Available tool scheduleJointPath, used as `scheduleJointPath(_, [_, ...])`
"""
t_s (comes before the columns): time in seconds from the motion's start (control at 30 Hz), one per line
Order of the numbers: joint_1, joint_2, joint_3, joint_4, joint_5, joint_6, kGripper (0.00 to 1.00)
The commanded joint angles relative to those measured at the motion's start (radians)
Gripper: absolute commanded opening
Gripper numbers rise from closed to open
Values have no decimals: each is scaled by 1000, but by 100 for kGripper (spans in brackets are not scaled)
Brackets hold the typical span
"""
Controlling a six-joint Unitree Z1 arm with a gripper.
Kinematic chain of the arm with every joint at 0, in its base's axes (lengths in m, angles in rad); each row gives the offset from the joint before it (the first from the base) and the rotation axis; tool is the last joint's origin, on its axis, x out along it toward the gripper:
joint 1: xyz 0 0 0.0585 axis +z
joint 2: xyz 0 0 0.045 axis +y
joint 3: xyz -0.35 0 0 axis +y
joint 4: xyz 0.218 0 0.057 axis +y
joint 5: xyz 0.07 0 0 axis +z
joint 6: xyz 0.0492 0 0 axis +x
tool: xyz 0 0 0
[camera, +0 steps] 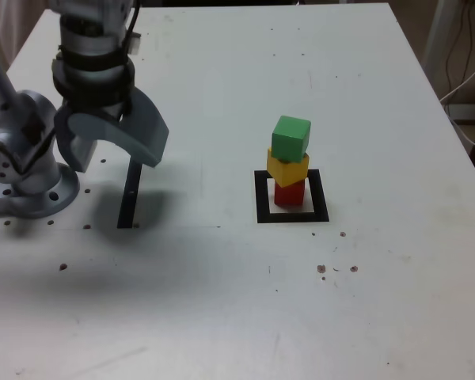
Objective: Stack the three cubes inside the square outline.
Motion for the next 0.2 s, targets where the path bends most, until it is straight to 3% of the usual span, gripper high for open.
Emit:
scheduleJointPath(0.0, [-1, 10, 10, -1, -7, -4, 99])
scheduleJointPath(0.17, [-1, 0, 20, -11, -6, -2, 99])
